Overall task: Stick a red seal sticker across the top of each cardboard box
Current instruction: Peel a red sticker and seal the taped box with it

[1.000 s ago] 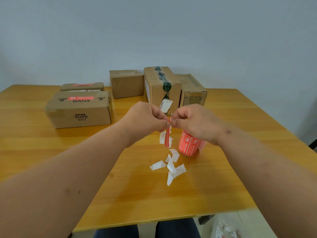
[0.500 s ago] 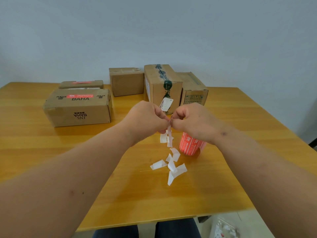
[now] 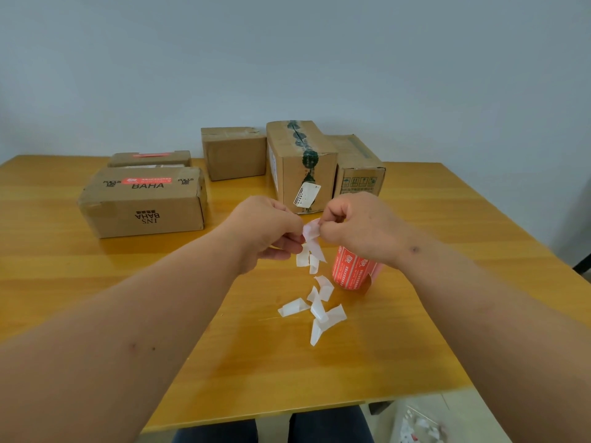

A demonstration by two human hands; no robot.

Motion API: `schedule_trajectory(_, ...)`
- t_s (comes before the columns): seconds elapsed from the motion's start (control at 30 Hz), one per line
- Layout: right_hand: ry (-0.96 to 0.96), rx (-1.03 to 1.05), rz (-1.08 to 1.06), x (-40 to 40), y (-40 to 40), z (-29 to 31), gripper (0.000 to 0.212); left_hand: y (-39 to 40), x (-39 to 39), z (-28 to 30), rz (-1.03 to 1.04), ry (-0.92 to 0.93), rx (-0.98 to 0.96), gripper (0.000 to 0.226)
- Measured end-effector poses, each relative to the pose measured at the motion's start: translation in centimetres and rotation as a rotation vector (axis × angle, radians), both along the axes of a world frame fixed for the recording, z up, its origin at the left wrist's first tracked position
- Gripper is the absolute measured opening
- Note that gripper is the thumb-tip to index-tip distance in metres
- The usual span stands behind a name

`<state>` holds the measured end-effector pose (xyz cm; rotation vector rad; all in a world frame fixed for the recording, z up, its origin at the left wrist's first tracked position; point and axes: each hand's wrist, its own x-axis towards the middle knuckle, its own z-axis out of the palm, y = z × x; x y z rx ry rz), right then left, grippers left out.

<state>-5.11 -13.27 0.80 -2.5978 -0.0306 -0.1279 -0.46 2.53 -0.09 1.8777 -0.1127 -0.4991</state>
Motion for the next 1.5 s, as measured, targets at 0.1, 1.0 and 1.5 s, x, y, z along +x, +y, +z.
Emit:
schedule_trajectory(0.1, 0.007, -0.029, 0.003, -0.1, 0.1, 0.2, 0.021, 0.0, -0.1, 0.0, -0.002, 0.027, -0.018, 0.009)
schedule_trajectory(1.0, 0.02, -0.097, 0.067, -0.6, -0.1, 0.4, 0.016, -0.3, -0.8, 0.4, -0.151, -0.298, 0.227, 0.004)
schedule_trajectory(1.5, -0.022, -0.015, 0.038, -0.7, -0.2, 0.5, 0.017, 0.2, -0.3, 0.1, 0.193, 0.063, -0.071, 0.009)
